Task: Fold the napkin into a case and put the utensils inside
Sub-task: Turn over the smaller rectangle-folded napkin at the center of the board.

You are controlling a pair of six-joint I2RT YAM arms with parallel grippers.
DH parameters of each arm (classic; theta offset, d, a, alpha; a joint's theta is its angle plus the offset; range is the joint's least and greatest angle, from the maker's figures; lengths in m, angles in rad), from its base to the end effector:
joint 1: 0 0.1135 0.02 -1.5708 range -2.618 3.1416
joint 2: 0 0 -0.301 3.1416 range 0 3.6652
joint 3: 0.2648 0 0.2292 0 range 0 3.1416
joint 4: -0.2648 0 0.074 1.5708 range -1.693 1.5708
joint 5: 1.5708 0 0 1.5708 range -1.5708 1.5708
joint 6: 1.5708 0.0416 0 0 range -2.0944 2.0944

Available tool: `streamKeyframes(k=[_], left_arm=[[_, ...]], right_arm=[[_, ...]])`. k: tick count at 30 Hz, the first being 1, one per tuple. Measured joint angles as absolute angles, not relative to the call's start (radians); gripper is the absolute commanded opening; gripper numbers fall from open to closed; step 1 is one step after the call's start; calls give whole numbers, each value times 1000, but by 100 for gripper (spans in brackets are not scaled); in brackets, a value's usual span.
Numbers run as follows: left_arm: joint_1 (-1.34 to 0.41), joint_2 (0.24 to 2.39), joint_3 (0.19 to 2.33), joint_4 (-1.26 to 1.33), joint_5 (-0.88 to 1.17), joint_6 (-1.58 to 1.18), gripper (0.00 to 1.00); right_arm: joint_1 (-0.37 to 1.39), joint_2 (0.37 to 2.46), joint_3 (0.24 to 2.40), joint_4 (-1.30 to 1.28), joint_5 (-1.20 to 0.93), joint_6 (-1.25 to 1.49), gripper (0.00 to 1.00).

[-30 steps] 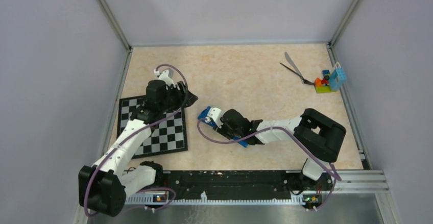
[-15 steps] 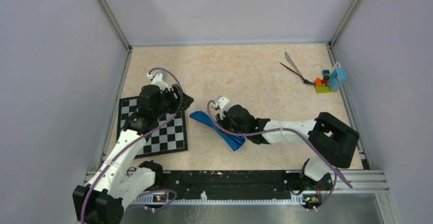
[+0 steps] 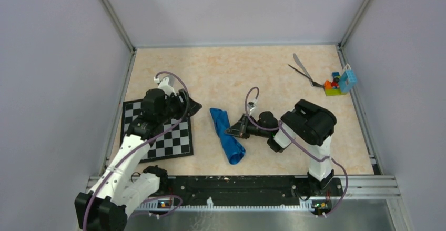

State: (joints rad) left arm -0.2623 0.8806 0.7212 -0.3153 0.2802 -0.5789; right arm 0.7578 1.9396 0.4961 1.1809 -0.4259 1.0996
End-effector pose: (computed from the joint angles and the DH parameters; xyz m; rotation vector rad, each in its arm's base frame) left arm 0.1493 -0.0520 0.3176 -0.1537 2.1185 -0.7999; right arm 0.2236 0.2353 0.1534 0.0144 2.1724 1.5935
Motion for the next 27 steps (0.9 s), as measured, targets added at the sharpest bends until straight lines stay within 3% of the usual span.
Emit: streamKeyframes(k=[11, 19, 23, 27], left_arm=[[-262, 950, 701, -262, 359, -604, 63], [-312, 1045, 685, -171, 403, -629, 63], [-410, 1136, 682, -101, 393, -648, 63], [-525, 1297, 710, -24, 377, -662, 60]], right_arm=[[532, 1987, 374, 1460, -577, 1252, 0], [307, 1991, 224, 1485, -657, 1217, 39], [227, 1850, 198, 1268, -653, 1092, 51], [241, 1458, 260, 743, -489, 842, 52]])
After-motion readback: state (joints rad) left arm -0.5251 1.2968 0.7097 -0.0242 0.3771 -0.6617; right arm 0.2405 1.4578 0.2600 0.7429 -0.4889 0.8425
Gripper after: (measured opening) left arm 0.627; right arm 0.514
